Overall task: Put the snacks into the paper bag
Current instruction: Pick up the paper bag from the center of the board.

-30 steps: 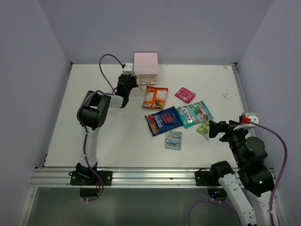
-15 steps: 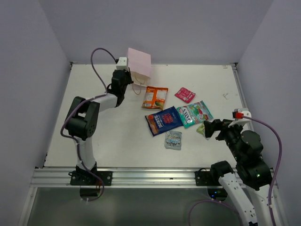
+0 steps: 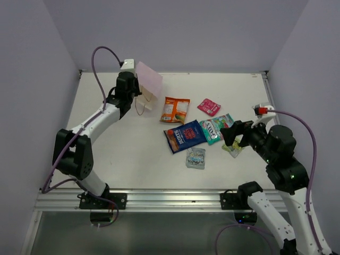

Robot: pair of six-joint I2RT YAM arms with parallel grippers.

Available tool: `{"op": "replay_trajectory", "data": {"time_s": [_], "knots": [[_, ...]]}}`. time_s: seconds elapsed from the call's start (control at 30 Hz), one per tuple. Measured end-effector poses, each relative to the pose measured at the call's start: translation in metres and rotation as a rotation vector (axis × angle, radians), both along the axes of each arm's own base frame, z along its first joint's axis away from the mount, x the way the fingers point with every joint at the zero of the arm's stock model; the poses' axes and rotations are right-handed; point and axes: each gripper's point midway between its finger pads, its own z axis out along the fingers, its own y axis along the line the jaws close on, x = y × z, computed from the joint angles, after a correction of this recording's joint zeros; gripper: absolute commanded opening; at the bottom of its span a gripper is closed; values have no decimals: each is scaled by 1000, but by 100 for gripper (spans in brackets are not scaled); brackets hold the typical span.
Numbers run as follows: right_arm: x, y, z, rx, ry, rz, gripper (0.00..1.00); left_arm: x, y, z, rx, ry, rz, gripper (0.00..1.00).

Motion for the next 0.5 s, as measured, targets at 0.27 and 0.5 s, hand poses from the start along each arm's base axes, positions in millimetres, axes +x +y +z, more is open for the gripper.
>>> {"op": "replay_trajectory", "data": {"time_s": [0.27, 0.5], "knots": [[33, 49, -23, 6, 194, 186, 99, -48, 11, 19, -15, 134, 2, 0], [32, 134, -45, -124, 205, 400, 99, -90, 16, 9, -3, 285, -27, 0]]}}
